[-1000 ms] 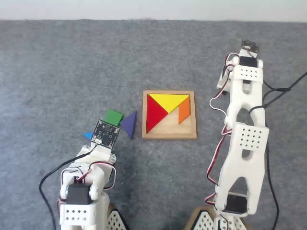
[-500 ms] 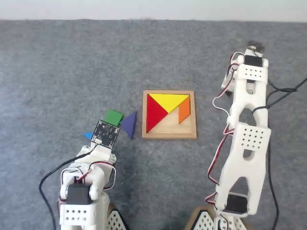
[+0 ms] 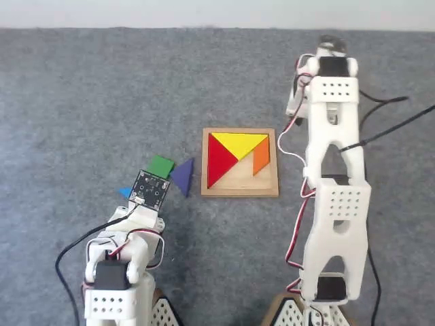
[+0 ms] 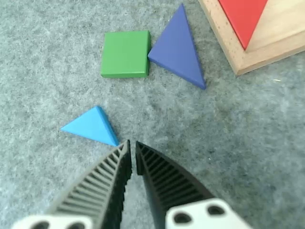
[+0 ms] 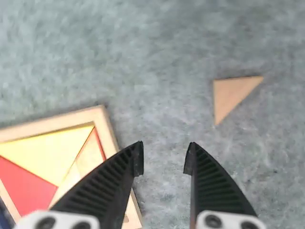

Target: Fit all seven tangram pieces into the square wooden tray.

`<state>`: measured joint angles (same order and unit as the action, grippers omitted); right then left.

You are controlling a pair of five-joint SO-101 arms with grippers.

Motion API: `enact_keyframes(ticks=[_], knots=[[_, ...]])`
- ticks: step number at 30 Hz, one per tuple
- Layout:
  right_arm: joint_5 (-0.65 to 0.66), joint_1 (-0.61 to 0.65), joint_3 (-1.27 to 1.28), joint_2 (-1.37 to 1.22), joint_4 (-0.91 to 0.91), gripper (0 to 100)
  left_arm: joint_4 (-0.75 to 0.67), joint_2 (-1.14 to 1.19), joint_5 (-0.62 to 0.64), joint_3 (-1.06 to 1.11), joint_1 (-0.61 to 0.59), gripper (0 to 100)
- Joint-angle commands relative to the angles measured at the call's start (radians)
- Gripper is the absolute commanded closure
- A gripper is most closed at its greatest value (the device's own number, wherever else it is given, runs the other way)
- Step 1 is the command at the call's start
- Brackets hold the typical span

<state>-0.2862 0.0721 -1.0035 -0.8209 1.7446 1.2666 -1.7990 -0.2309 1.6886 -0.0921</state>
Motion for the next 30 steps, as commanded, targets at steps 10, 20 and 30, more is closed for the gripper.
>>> enact_keyframes(ticks=[10, 20, 30], knots=[[-0.172, -0.160, 0.000, -0.174, -0.236, 84.4, 0.003, -0.023, -0.011, -0.007, -0.005, 98], [-0.175, -0.165, -0.040, -0.223, -0.236, 84.4, 0.003, -0.023, -0.011, -0.007, -0.005, 98], [-0.172, -0.223, -0.040, -0.240, -0.242, 99.8, 0.003, -0.023, -0.011, -0.007, -0.005, 98]])
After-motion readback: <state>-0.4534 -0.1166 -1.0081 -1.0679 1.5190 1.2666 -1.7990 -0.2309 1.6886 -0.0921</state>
